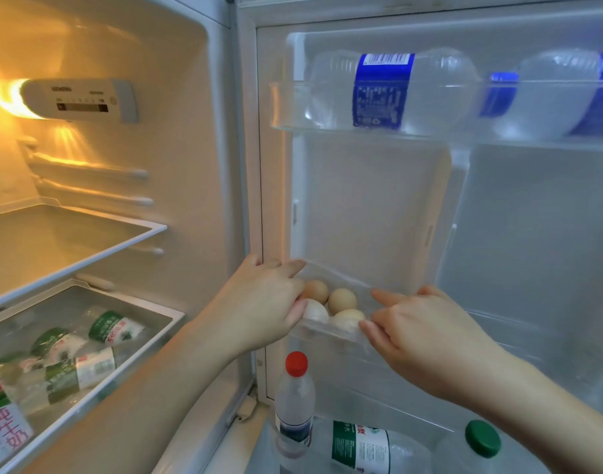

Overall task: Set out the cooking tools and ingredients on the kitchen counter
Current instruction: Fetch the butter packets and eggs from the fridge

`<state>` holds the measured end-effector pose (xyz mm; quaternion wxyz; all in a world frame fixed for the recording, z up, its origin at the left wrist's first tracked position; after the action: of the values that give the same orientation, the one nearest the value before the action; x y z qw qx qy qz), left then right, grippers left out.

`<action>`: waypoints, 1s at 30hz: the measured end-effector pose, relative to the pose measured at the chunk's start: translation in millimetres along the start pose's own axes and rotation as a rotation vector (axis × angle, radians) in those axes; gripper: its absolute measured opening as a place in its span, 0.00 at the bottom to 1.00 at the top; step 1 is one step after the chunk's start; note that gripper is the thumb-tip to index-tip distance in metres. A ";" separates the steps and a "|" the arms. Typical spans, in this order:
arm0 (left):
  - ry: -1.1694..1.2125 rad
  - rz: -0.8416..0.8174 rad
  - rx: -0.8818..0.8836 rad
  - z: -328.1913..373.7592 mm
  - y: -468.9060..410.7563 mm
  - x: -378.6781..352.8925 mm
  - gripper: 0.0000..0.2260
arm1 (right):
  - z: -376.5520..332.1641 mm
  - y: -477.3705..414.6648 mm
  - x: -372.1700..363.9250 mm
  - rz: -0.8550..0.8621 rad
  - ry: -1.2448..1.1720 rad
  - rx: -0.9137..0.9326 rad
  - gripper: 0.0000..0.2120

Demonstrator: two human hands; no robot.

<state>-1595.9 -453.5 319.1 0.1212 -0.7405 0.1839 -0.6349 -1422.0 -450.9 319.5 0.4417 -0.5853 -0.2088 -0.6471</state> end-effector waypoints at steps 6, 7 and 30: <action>0.106 0.118 -0.037 -6.2 -5.7 14.4 0.10 | 2.5 -8.6 15.7 0.010 0.027 -0.015 0.21; 0.163 0.172 -0.062 -5.8 -6.1 19.4 0.08 | 3.9 -11.5 18.6 0.050 -0.004 -0.013 0.21; 0.220 -0.632 0.141 8.4 -43.5 -7.2 0.16 | 14.5 -44.0 -4.5 -0.265 -0.443 0.165 0.12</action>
<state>-1583.4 -411.6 329.2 -0.0510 -0.6779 -0.0872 -0.7282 -1449.9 -415.0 329.5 0.3429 -0.6422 -0.4271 -0.5363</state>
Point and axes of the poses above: each hand's wrist, its own y-axis away from the middle knuckle, its own x-axis out of the back of the hand, z = x × y, the point moved 5 cm from there along -y, towards the middle knuckle, and after that the axes turned 12 degrees about x, right-handed, at the moved point
